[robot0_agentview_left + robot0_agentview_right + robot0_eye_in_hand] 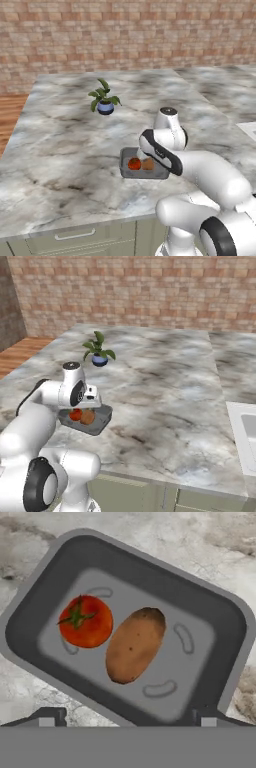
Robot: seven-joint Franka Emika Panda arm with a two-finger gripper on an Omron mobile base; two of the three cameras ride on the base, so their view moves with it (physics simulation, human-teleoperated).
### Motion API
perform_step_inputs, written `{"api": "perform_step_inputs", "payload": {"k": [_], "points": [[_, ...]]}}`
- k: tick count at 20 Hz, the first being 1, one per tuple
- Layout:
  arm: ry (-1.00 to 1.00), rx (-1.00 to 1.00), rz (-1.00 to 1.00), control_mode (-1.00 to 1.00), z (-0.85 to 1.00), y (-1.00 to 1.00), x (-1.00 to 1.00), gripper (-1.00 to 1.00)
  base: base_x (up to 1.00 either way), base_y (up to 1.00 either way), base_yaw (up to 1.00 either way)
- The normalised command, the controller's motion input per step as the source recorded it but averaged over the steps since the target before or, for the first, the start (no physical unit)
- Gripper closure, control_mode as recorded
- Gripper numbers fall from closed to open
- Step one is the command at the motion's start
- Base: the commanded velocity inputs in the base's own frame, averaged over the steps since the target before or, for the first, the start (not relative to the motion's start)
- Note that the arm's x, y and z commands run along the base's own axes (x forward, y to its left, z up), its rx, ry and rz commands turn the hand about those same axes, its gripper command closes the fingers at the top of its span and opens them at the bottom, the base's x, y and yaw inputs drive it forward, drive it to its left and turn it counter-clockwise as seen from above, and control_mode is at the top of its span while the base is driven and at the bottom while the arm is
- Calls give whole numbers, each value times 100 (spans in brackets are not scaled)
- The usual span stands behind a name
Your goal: Take the tomato and potato out of the freezer and place them in the tupperware container on the counter. Then put the tupperware containing the vegetables back in the freezer.
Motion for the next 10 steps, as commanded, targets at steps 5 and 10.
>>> {"api": "perform_step_inputs", "payload": {"k": [5,10], "points": [[-2,0,-10,-100,11,-55,-24,-100,0,0,0],[0,0,-11,-100,0,-46,-8,-100,0,0,0]]}}
